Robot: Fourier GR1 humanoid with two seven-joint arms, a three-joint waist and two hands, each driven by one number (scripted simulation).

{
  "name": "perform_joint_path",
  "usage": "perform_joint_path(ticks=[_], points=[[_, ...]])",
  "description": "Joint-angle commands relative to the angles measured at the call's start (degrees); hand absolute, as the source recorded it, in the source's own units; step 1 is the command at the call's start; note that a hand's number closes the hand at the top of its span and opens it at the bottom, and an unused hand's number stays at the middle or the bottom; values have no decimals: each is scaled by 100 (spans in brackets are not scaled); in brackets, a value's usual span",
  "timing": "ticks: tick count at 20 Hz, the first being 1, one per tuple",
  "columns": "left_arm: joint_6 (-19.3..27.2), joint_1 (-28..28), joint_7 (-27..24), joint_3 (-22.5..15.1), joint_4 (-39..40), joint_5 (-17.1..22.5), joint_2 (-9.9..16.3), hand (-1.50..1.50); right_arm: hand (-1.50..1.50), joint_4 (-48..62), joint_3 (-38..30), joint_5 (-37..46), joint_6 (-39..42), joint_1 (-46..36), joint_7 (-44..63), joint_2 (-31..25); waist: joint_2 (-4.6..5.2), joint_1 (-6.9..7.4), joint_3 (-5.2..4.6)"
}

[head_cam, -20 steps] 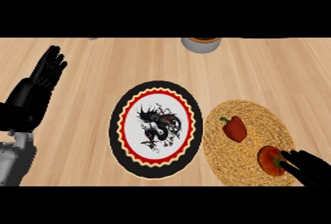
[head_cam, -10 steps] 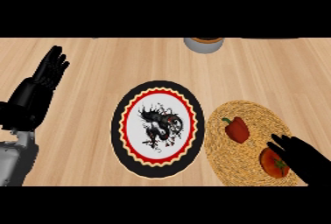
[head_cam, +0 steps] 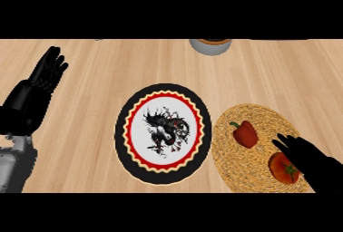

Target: Pick the tomato from the placemat and place it in the plate

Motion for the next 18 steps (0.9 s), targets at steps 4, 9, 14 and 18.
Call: perform_joint_path(ticks=[4,9,14,18], points=[[-23,12,173,128,-219,-252,-235,0,-150,715,20,519,72,-209,-461,473,-3,-3,0],[-94,57,-15,104,-4,-429,-479,0,-150,1432,151,860,207,-758,-341,993,1,0,-1],[-387,-21,26,347,43,-317,-346,0,-150,1761,81,1421,-381,-414,-588,963,-1,-17,-1],[-133,12,239,138,-275,-515,-523,0,150,1586,-1,1196,-1065,-625,-1132,1243,-12,-10,4]])
